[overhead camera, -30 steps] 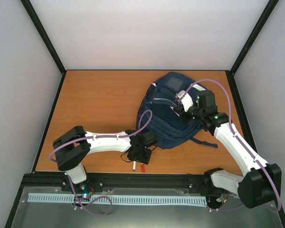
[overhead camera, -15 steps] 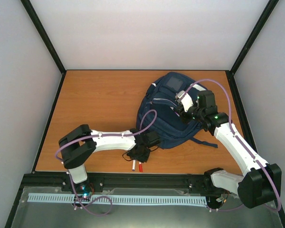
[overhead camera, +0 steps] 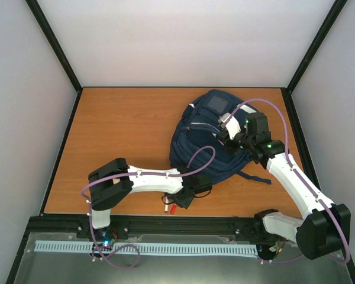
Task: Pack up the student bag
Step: Pick up the stationery from the center of the board, then place the stationery in the student bag.
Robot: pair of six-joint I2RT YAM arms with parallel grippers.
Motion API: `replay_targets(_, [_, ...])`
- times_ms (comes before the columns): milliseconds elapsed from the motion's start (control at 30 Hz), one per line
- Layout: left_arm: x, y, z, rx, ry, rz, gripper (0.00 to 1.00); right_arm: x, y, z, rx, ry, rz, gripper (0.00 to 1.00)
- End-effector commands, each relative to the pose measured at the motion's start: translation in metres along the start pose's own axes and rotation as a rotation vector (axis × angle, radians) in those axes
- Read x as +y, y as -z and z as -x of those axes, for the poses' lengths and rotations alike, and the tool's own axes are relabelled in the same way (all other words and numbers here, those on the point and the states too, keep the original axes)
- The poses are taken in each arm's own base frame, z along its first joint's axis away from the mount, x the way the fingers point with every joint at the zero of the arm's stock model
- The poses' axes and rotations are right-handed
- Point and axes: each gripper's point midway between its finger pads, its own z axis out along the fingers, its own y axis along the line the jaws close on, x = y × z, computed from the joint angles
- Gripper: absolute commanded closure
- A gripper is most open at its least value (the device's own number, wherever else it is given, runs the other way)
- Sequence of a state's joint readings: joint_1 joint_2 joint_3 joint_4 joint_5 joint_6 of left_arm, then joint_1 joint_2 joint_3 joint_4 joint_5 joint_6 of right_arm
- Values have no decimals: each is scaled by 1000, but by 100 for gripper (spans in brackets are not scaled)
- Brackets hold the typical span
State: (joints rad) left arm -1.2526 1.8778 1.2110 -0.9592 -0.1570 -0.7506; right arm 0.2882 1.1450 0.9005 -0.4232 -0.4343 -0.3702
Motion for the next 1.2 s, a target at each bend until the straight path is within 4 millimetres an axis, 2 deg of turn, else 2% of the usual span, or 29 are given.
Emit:
replay_targets(0, [8,5,-3,-2,-28,43,75,0,8,21,-78,36,3,97])
replay_targets(167, [2,6,-1,-9,-31,14,87,0,8,21,-78,36,4,97])
replay_targets(300, [2,15,8,-59,-19,5,90,0,9,21,-79,36,5,97])
replay_targets(467, [-9,45,21,-132,-6,-88,94,1,9,22,-81,39,8,97])
replay_targets(567, [-8,79,33,-199,28,-127,94,0,9,22,-81,39,5,97])
replay_targets(700, [-9,133,56,-337,88,-246,94,1,9,22,-84,39,11,97])
replay_targets(833, [-17,174,87,-439,186,-462,94,2,9,22,-85,35,16,97])
replay_targets(1000, [-18,196,132,-505,374,-674,94,2,10,23,-87,33,14,96])
replay_targets(1167, [-23,198,171,-542,509,-795,94,2,12,24,-95,28,14,97])
